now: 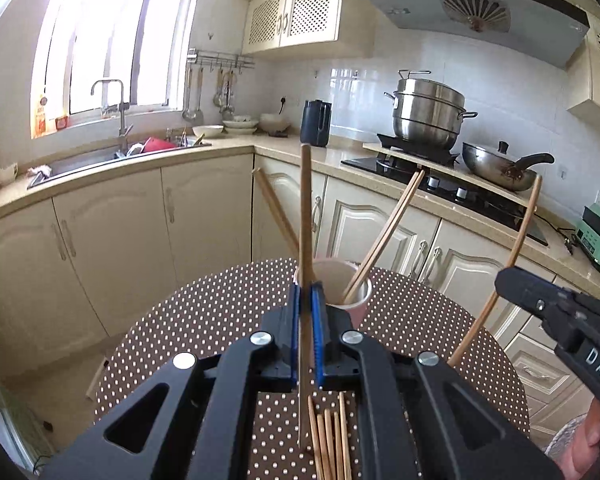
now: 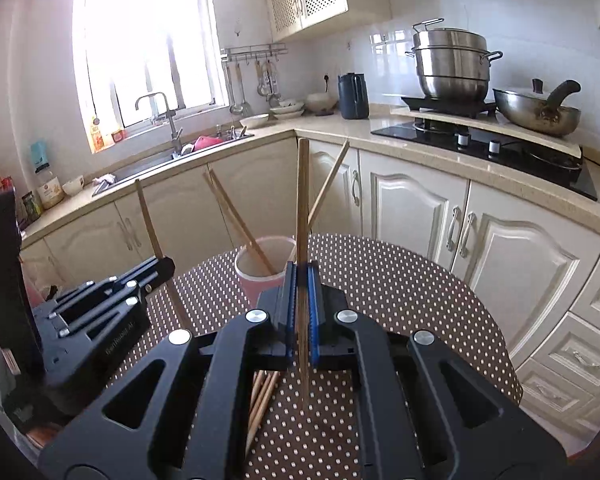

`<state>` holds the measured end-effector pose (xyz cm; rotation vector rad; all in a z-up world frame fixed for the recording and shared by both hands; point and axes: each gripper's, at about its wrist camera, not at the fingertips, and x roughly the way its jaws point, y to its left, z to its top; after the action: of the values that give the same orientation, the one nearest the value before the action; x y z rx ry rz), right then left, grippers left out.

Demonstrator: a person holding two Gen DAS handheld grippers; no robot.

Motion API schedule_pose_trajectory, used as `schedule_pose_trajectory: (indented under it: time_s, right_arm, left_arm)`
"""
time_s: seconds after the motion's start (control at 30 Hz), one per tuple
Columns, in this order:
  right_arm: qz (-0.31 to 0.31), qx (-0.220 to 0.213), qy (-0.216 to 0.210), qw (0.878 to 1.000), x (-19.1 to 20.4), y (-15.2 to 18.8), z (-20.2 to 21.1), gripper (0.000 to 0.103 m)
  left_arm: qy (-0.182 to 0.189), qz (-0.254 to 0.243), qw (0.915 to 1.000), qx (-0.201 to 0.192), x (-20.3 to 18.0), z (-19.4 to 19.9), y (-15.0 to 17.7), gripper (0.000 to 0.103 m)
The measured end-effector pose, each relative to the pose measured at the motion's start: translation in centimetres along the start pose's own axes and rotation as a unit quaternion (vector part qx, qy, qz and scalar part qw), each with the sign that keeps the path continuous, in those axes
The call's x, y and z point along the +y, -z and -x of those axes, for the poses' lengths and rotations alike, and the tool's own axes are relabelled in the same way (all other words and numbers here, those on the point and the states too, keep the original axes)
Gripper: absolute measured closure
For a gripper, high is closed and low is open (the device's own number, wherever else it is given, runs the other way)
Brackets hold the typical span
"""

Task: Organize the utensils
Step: 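Lower both held chopsticks down into the pink cup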

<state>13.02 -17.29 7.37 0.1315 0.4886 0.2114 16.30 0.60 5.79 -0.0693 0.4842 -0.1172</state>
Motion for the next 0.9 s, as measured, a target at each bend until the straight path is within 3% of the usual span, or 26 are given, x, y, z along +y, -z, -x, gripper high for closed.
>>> schedule_pose_trajectory:
  time_s: [0.23, 0.9]
  right_arm:
    - [0.008, -0.029, 0.005, 1.000, 0.4, -3.3, -0.3, 0.097]
    - [0.023, -0.089, -0.006, 0.996, 1.0, -11.4, -2.2, 0.097]
  left_arm:
    - [0.001, -0.011, 0.9997, -0.022, -0.5, -0.3, -2.5, 0.096]
    - [-0.003, -0.031, 0.9901, -0.137, -1.2, 2.5, -10.8, 0.096]
